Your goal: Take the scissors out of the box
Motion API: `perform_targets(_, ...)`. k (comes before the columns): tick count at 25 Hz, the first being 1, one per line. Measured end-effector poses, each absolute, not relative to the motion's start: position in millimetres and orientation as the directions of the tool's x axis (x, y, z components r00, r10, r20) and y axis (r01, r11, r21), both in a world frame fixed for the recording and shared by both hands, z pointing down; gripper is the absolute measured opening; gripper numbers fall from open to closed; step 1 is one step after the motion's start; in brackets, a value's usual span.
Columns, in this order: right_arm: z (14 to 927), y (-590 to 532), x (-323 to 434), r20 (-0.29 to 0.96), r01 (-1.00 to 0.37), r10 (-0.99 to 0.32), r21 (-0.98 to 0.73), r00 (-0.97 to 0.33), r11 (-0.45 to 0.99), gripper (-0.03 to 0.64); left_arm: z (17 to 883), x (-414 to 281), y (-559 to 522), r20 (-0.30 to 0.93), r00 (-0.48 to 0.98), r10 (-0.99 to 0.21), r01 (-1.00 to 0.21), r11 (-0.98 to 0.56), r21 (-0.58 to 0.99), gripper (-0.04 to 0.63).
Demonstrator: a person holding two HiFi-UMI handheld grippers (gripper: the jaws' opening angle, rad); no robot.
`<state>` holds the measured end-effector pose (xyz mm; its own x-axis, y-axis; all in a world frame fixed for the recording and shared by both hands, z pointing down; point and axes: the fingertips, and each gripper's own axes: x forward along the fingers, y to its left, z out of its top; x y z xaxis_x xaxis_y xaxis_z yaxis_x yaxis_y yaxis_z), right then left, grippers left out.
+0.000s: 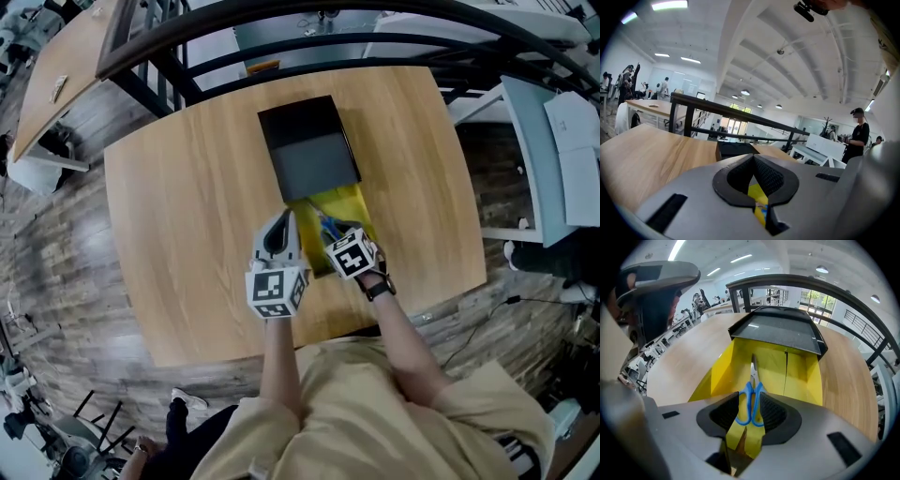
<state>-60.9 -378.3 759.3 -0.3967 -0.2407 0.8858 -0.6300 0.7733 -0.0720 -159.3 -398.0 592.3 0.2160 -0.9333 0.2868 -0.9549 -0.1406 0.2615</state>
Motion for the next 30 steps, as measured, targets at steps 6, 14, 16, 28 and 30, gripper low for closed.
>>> perform_targets(6,775,-385,-58,0.913,-0.649,-0.227,-0.052,-0.339,0.759,0.121,601,-165,-401,0.305,0.207,-0.930,-0.956,-0.126,0.264,0.003)
perform_targets(14,775,-388,-59,0.905,-0.680,-0.227,-0.088,-0.360,0.728,0.089,593,-166,-402,0.293,0.199,-0.935,-0.957,-0.122,0.262,0.002)
perform_targets(16,775,-382,-54,0.912,-0.696,-0.212,-0.102,-0.351,0.711,0.087,586,-165,-400,0.282,0.201,-0.938,-0.958,-0.129,0.255,0.002)
perform_targets(28,740,-349,-35,0.878,-0.740,-0.280,-0.115,-0.388,0.663,0.086,550,-152,-373,0.217,0.220,-0.951,-0.963,-0.177,0.204,0.003)
perform_targets(30,724,-348,-32,0.858,-0.742,-0.329,-0.086,-0.395,0.664,0.086,540,-151,-365,0.201,0.224,-0.954,-0.964,-0.185,0.193,0.002)
